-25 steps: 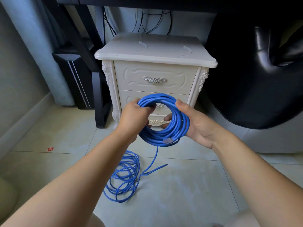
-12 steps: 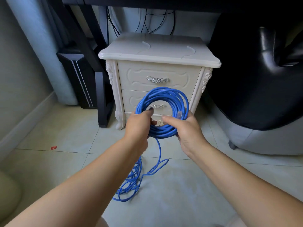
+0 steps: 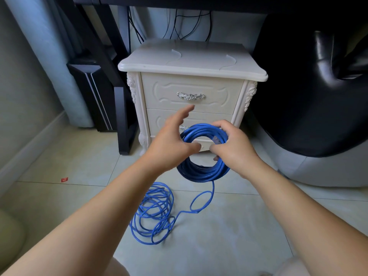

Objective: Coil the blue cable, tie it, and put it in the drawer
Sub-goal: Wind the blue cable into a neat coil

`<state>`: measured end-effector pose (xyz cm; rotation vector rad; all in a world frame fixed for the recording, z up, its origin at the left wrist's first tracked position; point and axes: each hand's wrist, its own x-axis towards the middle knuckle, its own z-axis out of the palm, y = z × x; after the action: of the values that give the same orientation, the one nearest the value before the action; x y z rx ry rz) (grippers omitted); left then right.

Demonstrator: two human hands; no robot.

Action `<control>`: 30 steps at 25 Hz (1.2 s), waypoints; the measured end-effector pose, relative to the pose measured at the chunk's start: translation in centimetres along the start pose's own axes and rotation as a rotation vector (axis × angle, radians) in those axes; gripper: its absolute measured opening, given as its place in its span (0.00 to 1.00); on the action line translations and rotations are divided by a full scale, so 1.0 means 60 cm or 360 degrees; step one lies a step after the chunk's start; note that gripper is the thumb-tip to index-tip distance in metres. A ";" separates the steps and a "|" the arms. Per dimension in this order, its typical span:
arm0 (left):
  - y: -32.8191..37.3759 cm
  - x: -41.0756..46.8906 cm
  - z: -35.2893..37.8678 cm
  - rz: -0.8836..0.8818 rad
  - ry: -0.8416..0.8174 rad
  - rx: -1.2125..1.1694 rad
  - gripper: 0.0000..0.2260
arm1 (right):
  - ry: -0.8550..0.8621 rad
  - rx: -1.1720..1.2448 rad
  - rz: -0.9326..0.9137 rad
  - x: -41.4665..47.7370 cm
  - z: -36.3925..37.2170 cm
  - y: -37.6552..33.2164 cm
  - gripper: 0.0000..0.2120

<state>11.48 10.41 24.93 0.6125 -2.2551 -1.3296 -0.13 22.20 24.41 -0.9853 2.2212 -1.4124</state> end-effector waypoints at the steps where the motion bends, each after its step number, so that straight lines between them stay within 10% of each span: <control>1: -0.001 0.000 0.000 0.0053 -0.0061 0.0116 0.38 | -0.0045 -0.0115 -0.0075 -0.001 -0.002 -0.002 0.18; 7: -0.004 -0.002 -0.002 -0.0072 -0.0363 0.0066 0.34 | -0.0170 -0.0502 -0.0262 0.001 -0.023 -0.014 0.18; 13: -0.005 0.002 0.016 -0.0293 -0.0156 -0.0186 0.05 | -0.0164 -0.0208 -0.0219 -0.003 -0.015 -0.016 0.26; 21: -0.011 0.019 0.032 -0.0707 0.0048 -0.0634 0.04 | -0.0516 0.0501 0.0342 0.002 -0.044 -0.026 0.43; 26: -0.010 0.021 0.025 -0.1020 0.0266 -0.0922 0.07 | -0.0758 0.0707 0.0362 -0.013 -0.045 -0.017 0.69; 30: -0.007 0.016 0.020 -0.1218 0.0423 -0.1202 0.07 | -0.0694 0.0538 0.0265 -0.025 -0.020 -0.009 0.70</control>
<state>10.05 10.49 24.19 1.3042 -1.1563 -2.1163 0.40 23.87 25.28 -0.8672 1.6456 -1.2944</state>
